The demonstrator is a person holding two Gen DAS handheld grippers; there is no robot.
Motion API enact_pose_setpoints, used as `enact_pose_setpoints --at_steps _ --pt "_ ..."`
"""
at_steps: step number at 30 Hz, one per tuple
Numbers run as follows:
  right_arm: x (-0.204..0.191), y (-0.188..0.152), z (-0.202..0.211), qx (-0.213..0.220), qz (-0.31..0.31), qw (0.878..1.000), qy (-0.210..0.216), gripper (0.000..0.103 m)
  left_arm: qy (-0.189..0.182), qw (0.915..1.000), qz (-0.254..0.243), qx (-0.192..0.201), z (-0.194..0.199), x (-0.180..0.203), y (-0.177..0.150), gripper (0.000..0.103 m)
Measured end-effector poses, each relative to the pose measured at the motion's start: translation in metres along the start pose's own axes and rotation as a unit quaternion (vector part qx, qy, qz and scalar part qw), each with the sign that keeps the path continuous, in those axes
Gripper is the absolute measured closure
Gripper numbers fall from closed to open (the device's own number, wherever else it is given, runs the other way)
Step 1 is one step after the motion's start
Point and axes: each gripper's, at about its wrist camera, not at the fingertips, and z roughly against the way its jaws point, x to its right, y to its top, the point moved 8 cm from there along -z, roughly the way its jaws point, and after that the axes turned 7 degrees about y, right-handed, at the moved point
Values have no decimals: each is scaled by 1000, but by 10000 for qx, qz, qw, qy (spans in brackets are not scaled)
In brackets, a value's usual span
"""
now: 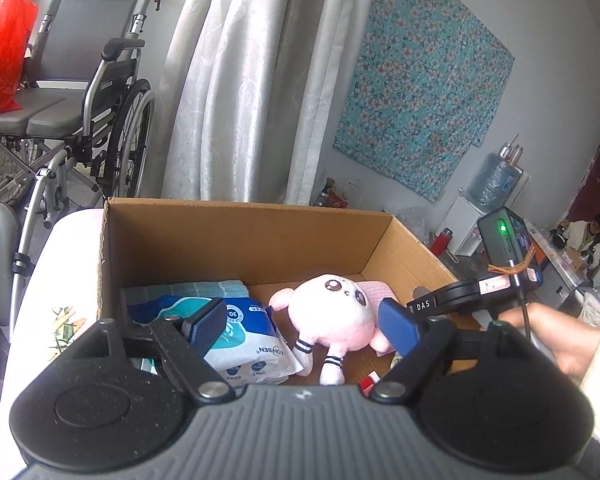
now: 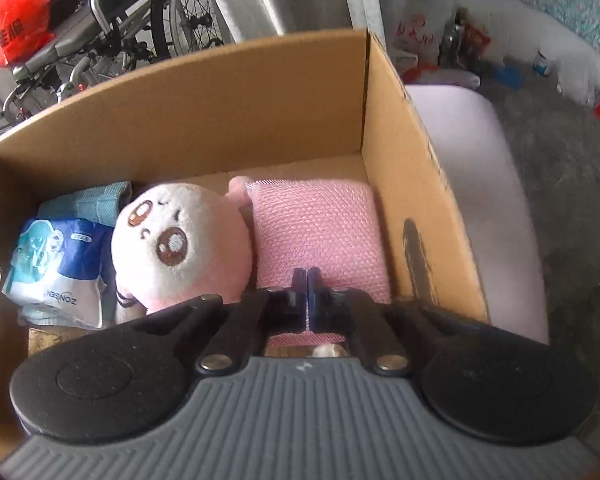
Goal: Organize soft objects
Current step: 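Lower the pink pad into the box and open the right gripper, then move both grippers back to the table toward the blue bandage box and baby wipes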
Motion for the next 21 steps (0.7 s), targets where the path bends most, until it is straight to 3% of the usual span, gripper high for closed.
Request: enact_pose_setpoints --at_steps 6,9,10,11,14,16,18,21 --pt "-9 2 36 568 270 9977 257 98 222 9997 -41 98 28 0 -7 19" --pt "-18 -5 72 662 742 9944 363 78 206 9995 -197 138 53 6 -12 14" --pt "-17 -8 84 650 919 9932 294 71 300 9992 -269 28 54 7 -16 14" --pt "-14 -14 87 573 952 9936 202 70 500 9979 -352 -204 51 7 -22 15" --pt "1 -42 81 -35 723 9974 51 71 945 9898 -553 -913 35 2 -45 33" --pt "1 -59 84 1 1088 9940 -94 72 1373 9766 -956 -1350 29 -3 -63 43" --pt "0 -76 91 -48 1176 9930 -52 72 1608 9690 -1465 -1173 37 -1 -66 39" --pt "4 -91 105 -86 811 9964 237 74 1666 9672 -1443 -1260 44 -6 -69 45"
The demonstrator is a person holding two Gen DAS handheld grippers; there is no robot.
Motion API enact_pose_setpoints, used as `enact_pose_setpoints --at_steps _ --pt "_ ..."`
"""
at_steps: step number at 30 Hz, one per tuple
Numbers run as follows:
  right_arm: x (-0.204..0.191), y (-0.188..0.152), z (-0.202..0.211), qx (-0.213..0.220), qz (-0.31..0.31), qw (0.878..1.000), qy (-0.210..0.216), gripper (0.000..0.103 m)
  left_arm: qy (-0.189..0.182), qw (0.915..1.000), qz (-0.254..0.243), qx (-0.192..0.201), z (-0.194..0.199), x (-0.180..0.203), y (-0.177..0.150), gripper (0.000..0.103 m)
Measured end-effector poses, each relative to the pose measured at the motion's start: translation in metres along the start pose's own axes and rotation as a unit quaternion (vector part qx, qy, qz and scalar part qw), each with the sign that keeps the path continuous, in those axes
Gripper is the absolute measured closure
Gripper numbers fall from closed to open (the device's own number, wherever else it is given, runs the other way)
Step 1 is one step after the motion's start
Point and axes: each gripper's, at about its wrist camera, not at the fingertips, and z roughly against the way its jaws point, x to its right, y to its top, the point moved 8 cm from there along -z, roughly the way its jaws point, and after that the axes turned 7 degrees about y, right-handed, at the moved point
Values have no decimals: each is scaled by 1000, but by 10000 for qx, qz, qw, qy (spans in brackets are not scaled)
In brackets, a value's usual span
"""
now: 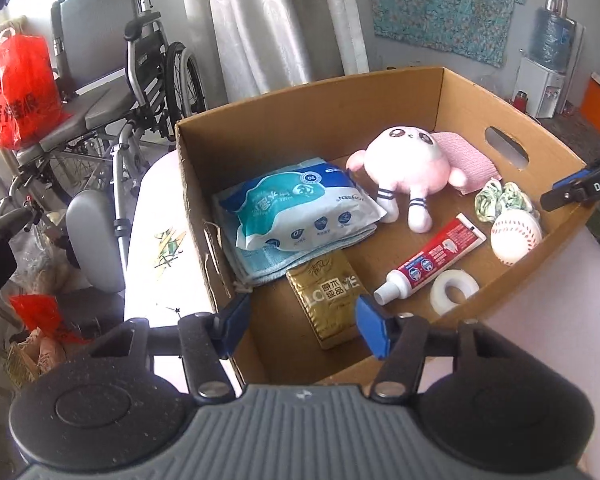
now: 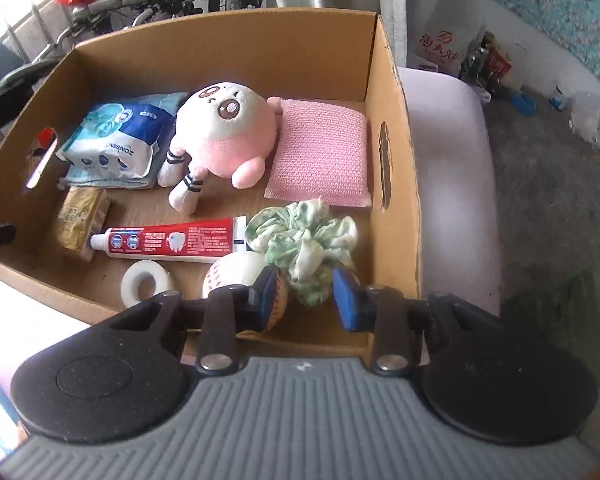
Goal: Organize soft objects
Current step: 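Move both grippers back to the table toward the blue bandage box and baby wipes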
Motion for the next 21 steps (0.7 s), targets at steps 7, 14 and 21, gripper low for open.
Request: enact_pose_setpoints --at_steps 7,14,21 --pt "-6 -33 26 113 -226 9985 493 78 189 9998 74 -28 13 -7 -16 48" --pt "-16 -79 54 181 -408 9959 782 79 272 9996 54 -48 36 -6 -41 49" --pt "-29 -116 77 123 -262 9959 856 78 370 9982 261 389 67 0 -75 51"
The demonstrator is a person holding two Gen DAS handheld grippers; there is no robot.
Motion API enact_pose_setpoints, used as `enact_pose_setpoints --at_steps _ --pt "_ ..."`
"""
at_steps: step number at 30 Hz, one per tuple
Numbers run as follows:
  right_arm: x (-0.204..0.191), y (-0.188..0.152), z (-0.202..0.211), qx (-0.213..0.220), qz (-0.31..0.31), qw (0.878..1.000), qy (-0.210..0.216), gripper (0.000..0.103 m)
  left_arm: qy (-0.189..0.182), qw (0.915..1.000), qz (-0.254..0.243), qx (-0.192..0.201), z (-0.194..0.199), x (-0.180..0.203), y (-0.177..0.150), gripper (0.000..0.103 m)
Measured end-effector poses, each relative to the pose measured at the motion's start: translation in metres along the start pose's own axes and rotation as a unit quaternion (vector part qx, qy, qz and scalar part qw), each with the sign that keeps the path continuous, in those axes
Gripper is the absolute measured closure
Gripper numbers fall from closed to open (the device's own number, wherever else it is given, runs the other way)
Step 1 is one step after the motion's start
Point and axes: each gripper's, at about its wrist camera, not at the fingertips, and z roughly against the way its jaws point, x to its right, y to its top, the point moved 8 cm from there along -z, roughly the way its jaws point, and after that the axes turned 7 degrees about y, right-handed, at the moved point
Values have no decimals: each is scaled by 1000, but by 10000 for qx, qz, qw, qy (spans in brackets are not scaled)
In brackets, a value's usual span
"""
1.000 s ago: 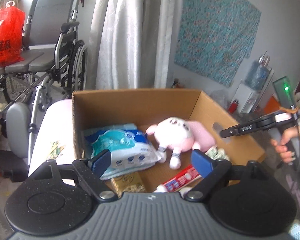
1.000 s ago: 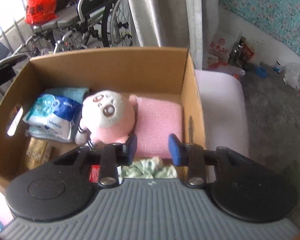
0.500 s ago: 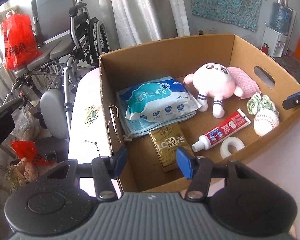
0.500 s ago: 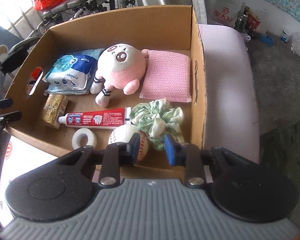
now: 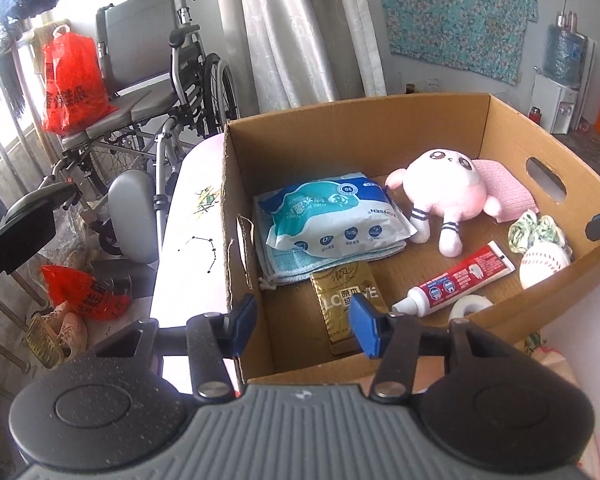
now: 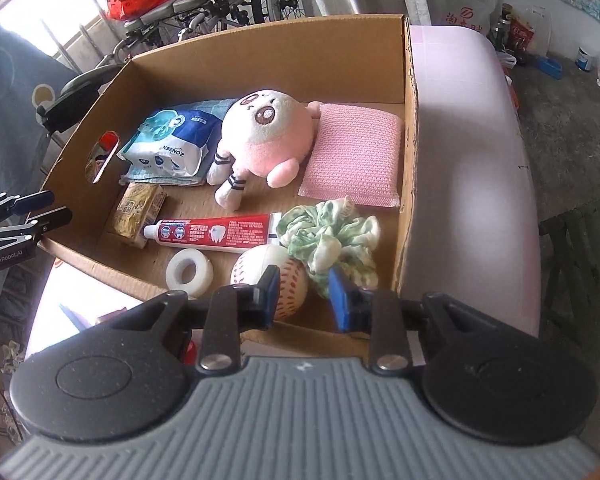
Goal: Organize soft objects
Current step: 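Move both grippers back to the table toward the blue bandage box and baby wipes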
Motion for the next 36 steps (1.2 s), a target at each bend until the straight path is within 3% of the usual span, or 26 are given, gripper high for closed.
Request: enact_pose_setpoints --at_steps 3,5,7,9,11,13,15,19,22,27,30,32,36 --pt "-9 -17 8 -115 -40 9999 -58 77 36 10000 -26 27 12 1 -9 51" --pt "-15 -22 12 -162 35 9998 -131 76 87 9998 -42 164 27 2 -11 44" --pt "-17 -19 16 -83 -65 9999 -129 76 78 9976 194 653 56 -1 -9 17" --pt "-27 -12 30 295 -11 9995 59 76 80 9906 452 1292 92 -4 -9 8" --pt "-41 1 55 821 272 9963 24 72 -78 9863 596 1536 123 -8 -20 5" --pt "-57 8 80 1263 655 9897 133 66 -208 9895 607 1292 131 -8 -41 2" --pt "-78 4 95 1408 994 9841 437 55 -345 9931 584 961 122 -7 -70 2" --pt "-116 -33 93 1283 1144 9794 1057 48 -145 9980 521 330 90 -5 -127 2" --pt "-135 -64 72 1050 1015 9793 1400 37 -447 9948 900 148 77 -2 -146 2" --pt "-138 -95 41 1006 802 9842 1220 34 -607 9956 697 127 67 13 -160 0" --pt "-118 -107 34 1099 439 9884 954 33 -713 9963 471 -63 57 31 -170 0" --pt "-99 -115 33 1177 176 9897 794 33 -741 9962 429 132 58 37 -170 0" --pt "-76 -129 25 1015 4 9925 676 33 -680 9941 827 181 50 36 -165 0"
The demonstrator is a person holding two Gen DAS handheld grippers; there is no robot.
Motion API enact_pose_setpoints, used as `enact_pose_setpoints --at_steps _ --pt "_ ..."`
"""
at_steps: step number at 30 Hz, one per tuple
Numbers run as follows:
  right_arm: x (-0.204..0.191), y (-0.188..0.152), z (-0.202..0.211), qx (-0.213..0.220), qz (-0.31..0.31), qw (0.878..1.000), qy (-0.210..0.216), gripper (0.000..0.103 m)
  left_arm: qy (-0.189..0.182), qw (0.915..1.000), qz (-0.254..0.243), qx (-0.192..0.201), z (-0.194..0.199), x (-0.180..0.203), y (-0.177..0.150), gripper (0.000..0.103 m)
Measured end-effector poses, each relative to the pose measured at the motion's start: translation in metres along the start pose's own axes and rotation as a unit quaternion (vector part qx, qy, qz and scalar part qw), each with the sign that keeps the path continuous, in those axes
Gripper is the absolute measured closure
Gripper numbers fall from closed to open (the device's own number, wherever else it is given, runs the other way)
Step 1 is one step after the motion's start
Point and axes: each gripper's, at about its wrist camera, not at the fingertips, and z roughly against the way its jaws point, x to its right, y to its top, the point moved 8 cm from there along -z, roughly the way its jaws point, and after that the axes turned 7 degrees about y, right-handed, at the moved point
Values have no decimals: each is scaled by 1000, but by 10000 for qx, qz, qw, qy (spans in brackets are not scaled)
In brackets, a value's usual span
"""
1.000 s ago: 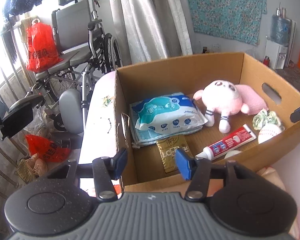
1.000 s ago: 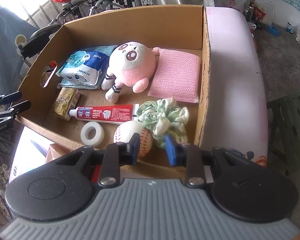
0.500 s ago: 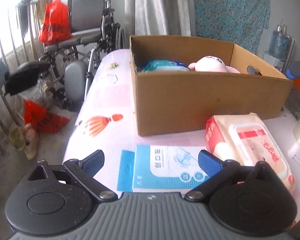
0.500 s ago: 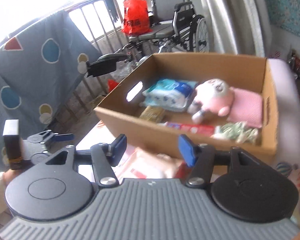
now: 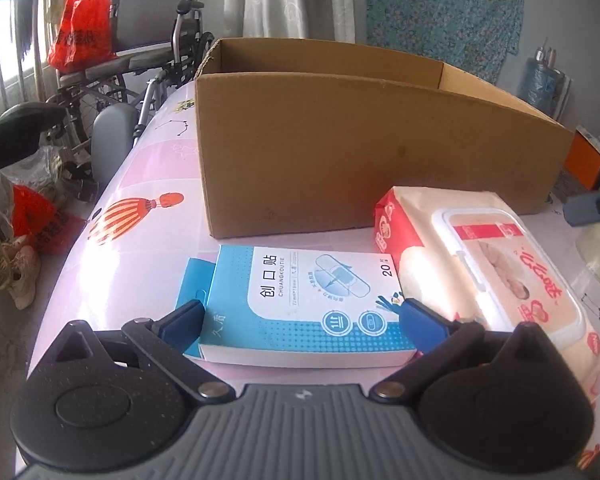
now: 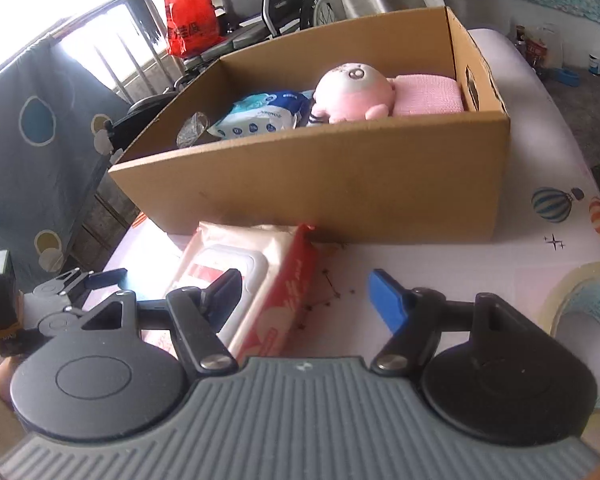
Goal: Organize soft objects
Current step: 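Move both grippers back to the table toward the blue bandage box and baby wipes, then grasp the blue bandage box with the left gripper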
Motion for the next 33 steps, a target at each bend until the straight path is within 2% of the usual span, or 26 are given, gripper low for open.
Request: enact_pose_setpoints --at_steps 4,7,10,13,14,15,16,18,20,21,23,24,25,27,28,30,31,32,33 --pt "13 -13 -6 -82 -58 9999 -59 33 -24 9995 319 79 -5 -3 1 0" --pt "23 -19 -11 -78 -221 9996 -130 33 -17 9997 110 222 -2 0 1 0" --pt "30 -28 -16 -148 -350 9991 -181 33 -241 9997 9 102 4 -1 -5 0" --pt "36 -36 -17 -202 -406 9988 -192 33 -414 9978 -511 64 14 -5 -12 0" --pt "38 -38 -18 -234 -401 9987 -213 33 33 9958 -880 -256 10 -11 -19 0" --pt "40 -40 -19 -262 -402 9986 -232 33 206 9954 -930 -139 13 -19 -21 0" --pt "41 -41 -18 -251 -406 9986 -220 33 385 9956 -823 -224 14 -29 -24 1" --pt "37 -39 -15 -230 -484 9984 -161 33 349 9976 -510 -324 17 -40 -24 5" --pt "27 -32 -10 -116 -479 9988 56 33 81 9978 -661 -34 27 -33 -21 4" --pt "19 -26 -8 -80 -420 9989 167 33 -65 9964 -841 98 30 -26 -19 0" --pt "1 -13 -4 34 -201 9994 277 33 -219 9863 -1597 354 32 -5 -16 0" --pt "-9 -7 -4 54 -24 9993 363 33 -212 9761 -2123 423 29 5 -16 0" --pt "-24 0 -4 6 221 9985 509 32 -152 9596 -2771 455 23 17 -17 0" --pt "-49 7 -11 -210 623 9951 742 32 -252 9244 -3703 883 23 32 -14 0" --pt "-60 9 -14 -305 818 9927 826 32 -188 9073 -4094 943 19 36 -10 0" --pt "-77 12 -22 -429 1125 9888 878 32 -350 8834 -4573 957 9 42 0 0" --pt "-85 13 -28 -487 1249 9869 895 32 -598 8767 -4694 869 3 44 5 0" --pt "-90 14 -33 -538 1304 9856 934 32 -868 8740 -4724 737 -3 45 11 0" --pt "-94 14 -39 -592 1316 9846 990 32 -1115 8753 -4671 570 -10 46 17 0"
